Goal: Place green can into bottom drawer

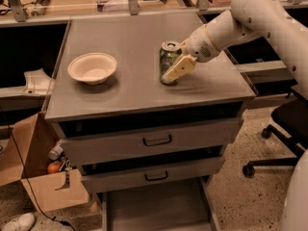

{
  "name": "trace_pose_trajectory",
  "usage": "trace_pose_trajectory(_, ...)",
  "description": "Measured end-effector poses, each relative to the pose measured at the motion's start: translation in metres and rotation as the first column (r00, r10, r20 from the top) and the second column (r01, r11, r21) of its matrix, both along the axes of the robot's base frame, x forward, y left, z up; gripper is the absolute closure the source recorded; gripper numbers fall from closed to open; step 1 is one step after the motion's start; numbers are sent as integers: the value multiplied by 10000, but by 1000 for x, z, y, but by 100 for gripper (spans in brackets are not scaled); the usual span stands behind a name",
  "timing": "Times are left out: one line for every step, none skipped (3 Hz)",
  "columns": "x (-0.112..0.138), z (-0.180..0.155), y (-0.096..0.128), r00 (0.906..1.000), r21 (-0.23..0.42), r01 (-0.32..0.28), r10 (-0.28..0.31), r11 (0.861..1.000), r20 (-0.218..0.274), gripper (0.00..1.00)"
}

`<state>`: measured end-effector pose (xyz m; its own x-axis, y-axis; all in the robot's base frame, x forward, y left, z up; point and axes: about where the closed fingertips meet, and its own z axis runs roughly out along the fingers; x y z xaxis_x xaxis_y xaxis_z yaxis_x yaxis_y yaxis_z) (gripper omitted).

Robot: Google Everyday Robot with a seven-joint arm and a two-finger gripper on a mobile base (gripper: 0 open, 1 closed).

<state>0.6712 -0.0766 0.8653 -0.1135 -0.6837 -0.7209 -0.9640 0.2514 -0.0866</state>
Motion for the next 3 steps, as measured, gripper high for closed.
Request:
trace_pose_trajectory(0,0,0,10000,0,0,0,10000,0,63)
trace_pose_trajectory(0,0,0,10000,0,-1,1,10000,-1,94)
trace_pose_trajectory(0,0,0,10000,3,6,-6,10000,3,100)
